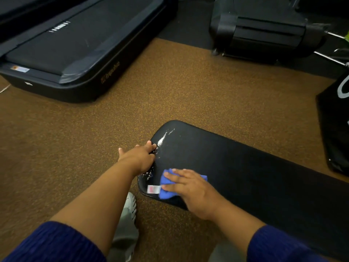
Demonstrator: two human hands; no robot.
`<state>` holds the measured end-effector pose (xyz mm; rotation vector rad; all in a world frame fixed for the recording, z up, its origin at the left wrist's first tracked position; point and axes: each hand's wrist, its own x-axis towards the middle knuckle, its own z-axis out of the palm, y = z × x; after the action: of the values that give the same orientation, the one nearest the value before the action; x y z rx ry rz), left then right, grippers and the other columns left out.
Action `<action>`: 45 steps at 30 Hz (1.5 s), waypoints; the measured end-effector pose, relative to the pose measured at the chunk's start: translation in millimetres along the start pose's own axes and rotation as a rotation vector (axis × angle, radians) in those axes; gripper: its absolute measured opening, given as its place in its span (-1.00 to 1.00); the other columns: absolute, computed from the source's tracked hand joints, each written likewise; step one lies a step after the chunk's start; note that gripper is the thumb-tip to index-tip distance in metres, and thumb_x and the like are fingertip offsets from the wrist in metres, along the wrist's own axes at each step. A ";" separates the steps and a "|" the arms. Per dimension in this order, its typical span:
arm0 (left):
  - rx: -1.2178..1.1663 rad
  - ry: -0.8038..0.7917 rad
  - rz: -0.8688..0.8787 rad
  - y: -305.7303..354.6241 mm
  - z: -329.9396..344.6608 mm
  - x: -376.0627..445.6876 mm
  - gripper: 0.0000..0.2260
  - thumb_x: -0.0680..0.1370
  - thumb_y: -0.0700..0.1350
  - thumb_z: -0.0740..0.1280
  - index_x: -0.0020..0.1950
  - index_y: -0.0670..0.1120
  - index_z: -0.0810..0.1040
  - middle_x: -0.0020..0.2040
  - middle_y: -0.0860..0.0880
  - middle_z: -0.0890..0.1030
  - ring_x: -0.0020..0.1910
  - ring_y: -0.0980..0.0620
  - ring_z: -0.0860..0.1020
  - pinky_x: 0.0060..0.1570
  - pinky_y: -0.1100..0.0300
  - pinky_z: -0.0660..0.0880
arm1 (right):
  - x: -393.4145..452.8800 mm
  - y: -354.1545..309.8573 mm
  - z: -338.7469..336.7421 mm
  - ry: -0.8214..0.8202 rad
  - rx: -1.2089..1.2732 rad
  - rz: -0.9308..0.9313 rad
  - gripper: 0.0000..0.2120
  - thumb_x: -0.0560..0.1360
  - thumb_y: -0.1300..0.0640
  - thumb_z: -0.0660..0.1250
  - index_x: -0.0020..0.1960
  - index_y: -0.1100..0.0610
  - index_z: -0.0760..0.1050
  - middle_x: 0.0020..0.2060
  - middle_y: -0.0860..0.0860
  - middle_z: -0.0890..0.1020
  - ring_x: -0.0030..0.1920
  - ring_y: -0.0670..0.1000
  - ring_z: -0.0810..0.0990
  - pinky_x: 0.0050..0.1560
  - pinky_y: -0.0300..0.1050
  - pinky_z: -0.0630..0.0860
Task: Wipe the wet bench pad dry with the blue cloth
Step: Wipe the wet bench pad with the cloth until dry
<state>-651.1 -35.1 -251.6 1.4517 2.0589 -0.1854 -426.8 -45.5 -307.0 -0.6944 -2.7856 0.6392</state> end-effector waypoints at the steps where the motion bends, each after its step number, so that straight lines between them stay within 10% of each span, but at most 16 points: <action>1: 0.000 0.004 0.000 0.4 0.6 -1.3 -0.52 0.61 -0.02 0.03 0.54 0.17 0.08 0.58 0.14 0.02 0.57 -0.02 0.01 0.44 -0.32 -0.19 | -5.6 10.6 -6.0 0.051 -0.025 0.052 -0.54 0.46 0.25 0.20 0.29 -0.10 0.44 0.38 -0.07 0.39 0.43 -0.03 0.27 0.42 -0.06 0.15; 6: 0.023 0.004 -0.007 3.7 1.6 -3.1 -0.51 0.62 -0.02 0.04 0.55 0.15 0.04 0.58 0.11 0.01 0.57 -0.03 0.01 0.44 -0.32 -0.18 | 16.6 -5.4 0.9 0.244 -0.048 0.402 -0.57 0.45 0.24 0.26 0.29 0.01 0.47 0.38 0.02 0.40 0.39 0.10 0.33 0.41 0.09 0.21; 11: 0.059 0.009 -0.001 2.2 0.9 -5.2 -0.52 0.62 0.01 0.03 0.54 0.17 0.04 0.58 0.14 0.00 0.57 -0.03 0.00 0.43 -0.34 -0.17 | -17.2 -24.0 -3.2 -0.050 0.041 0.035 -0.52 0.51 0.22 0.18 0.38 -0.09 0.33 0.45 -0.11 0.25 0.48 -0.08 0.11 0.46 -0.07 -0.02; 18: 0.044 0.025 -0.001 4.8 3.2 -7.9 -0.50 0.62 0.03 0.07 0.55 0.14 0.03 0.58 0.12 0.00 0.57 -0.03 0.01 0.44 -0.32 -0.17 | -4.8 -0.8 -4.8 0.196 -0.064 0.387 -0.58 0.48 0.17 0.09 0.29 -0.02 0.46 0.38 0.00 0.40 0.40 0.08 0.32 0.43 -0.03 0.14; 24: 0.065 0.034 -0.004 2.3 3.2 -4.0 -0.50 0.62 0.04 0.06 0.55 0.13 0.03 0.58 0.07 0.07 0.57 -0.04 0.02 0.43 -0.32 -0.17 | -15.2 8.6 -14.5 -0.015 -0.091 0.047 -0.53 0.49 0.21 0.15 0.37 -0.08 0.36 0.43 -0.06 0.30 0.45 -0.04 0.21 0.46 -0.07 0.07; 31: 0.004 0.048 0.027 -1.5 7.6 -2.9 -0.47 0.61 0.04 0.11 0.55 0.11 0.02 0.58 0.06 0.05 0.57 -0.05 0.00 0.46 -0.27 -0.17 | 64.6 55.3 -25.2 0.223 -0.189 0.705 -0.55 0.57 0.21 0.13 0.44 0.04 0.23 0.49 0.08 0.17 0.48 0.13 0.12 0.45 -0.01 0.05; 36: 0.022 0.090 0.034 -2.5 11.4 -4.9 -0.46 0.60 0.06 0.13 0.55 0.12 0.01 0.58 0.06 0.06 0.57 -0.02 0.00 0.47 -0.26 -0.18 | 88.3 51.9 -20.1 0.160 -0.174 0.484 -0.56 0.59 0.20 0.10 0.45 0.04 0.22 0.51 0.04 0.13 0.49 0.07 0.06 0.47 -0.02 -0.06; 41: -0.013 0.119 0.054 -3.7 15.8 -1.7 -0.46 0.60 0.05 0.14 0.55 0.10 0.03 0.58 0.08 0.07 0.57 -0.03 0.01 0.47 -0.27 -0.18 | 112.6 84.9 -30.7 0.308 -0.242 0.913 -0.59 0.57 0.18 0.11 0.41 0.05 0.25 0.46 0.11 0.23 0.45 0.13 0.16 0.43 0.02 0.07; 45: 0.006 0.143 0.069 -4.6 20.0 0.9 -0.48 0.60 0.05 0.14 0.54 0.10 0.05 0.58 0.11 0.02 0.57 -0.04 0.01 0.46 -0.28 -0.16 | 163.3 82.7 -36.8 0.247 -0.220 0.818 -0.72 0.56 0.17 0.12 0.25 0.07 0.40 0.24 0.08 0.47 0.26 0.14 0.40 0.26 0.00 0.30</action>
<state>-647.5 -45.0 -269.3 1.5776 2.1183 -0.0608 -525.1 113.1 -297.8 -1.8469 -2.2866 0.3167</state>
